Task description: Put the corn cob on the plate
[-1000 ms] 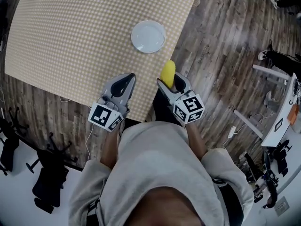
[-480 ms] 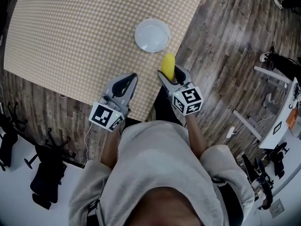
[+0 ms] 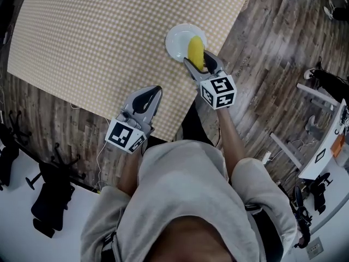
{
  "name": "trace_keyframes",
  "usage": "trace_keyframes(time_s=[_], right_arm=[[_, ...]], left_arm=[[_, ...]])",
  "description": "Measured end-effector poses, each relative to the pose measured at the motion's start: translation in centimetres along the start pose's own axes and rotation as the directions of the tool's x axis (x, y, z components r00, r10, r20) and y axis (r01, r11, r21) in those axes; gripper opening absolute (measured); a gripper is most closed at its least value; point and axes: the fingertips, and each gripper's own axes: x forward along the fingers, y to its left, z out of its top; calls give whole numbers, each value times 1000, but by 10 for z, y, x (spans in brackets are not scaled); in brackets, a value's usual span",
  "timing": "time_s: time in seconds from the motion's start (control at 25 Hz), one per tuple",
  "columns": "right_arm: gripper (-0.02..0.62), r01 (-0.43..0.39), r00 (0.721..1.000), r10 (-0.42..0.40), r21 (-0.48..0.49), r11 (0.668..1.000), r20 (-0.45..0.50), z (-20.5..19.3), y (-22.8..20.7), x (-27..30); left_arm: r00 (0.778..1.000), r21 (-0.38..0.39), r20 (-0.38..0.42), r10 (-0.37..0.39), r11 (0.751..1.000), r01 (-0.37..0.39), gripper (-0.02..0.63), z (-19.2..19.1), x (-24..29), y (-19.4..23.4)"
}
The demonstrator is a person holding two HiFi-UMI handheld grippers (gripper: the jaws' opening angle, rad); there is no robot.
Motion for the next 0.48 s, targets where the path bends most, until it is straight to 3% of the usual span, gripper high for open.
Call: trace_keyframes(time_s=[0.32, 0.48], right_arm=[[252, 10, 999, -11, -27, 1000, -31, 5, -17, 21], [252, -12, 997, 0, -141, 990, -83, 7, -18, 30]], left_arm=[[1000, -10, 11, 19, 1000, -18, 8, 2, -3, 7], [1000, -14, 12, 19, 1000, -18, 8, 3, -4, 9]])
